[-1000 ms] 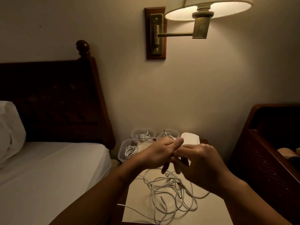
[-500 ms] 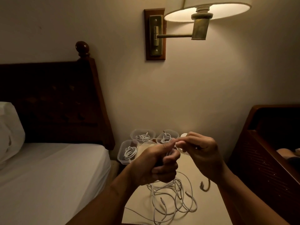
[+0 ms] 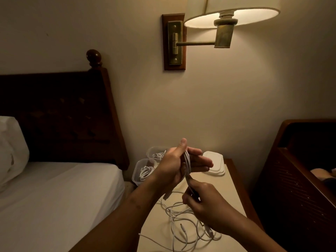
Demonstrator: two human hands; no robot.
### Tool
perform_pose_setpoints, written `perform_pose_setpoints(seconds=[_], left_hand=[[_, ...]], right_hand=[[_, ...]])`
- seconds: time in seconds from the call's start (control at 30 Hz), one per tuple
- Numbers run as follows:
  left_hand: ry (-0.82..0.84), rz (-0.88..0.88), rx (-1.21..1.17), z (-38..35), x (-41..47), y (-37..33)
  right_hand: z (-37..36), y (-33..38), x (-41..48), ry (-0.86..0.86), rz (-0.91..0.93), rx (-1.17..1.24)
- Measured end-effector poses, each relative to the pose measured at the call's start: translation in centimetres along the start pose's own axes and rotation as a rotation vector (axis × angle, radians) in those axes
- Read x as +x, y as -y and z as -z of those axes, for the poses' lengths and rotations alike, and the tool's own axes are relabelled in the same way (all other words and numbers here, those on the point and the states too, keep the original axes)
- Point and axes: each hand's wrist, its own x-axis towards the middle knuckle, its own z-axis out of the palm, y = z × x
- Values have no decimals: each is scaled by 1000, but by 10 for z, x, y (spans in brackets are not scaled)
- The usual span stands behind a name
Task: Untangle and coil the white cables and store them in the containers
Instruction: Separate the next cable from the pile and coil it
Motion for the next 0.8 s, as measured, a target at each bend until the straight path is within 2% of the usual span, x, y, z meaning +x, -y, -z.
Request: perform_pose_setpoints(seconds=[0.13, 0.23, 0.33, 0.47, 0.53, 0.63, 0.73, 0.8], left_hand=[[-5, 16, 327, -1, 6, 7], [-16, 87, 529, -3, 7, 12], [-29, 161, 695, 1, 11, 20], [-32, 188, 902, 15, 16, 25], [24, 214, 891, 23, 11, 21], [232, 308, 732, 27, -1, 14], [336, 395, 554, 26, -4, 9], [401, 378, 451, 31, -1, 6]], right_hand=[[17, 7, -3, 212, -51, -34], [28, 9, -6, 216, -18, -285], [35, 13, -8, 248, -62, -437], [46, 26, -12, 342, 29, -465], [52, 29, -9, 239, 165, -574], [59, 19, 4, -64, 382, -630], [62, -5, 21, -276, 573, -494], [63, -15, 29, -378, 635, -351]])
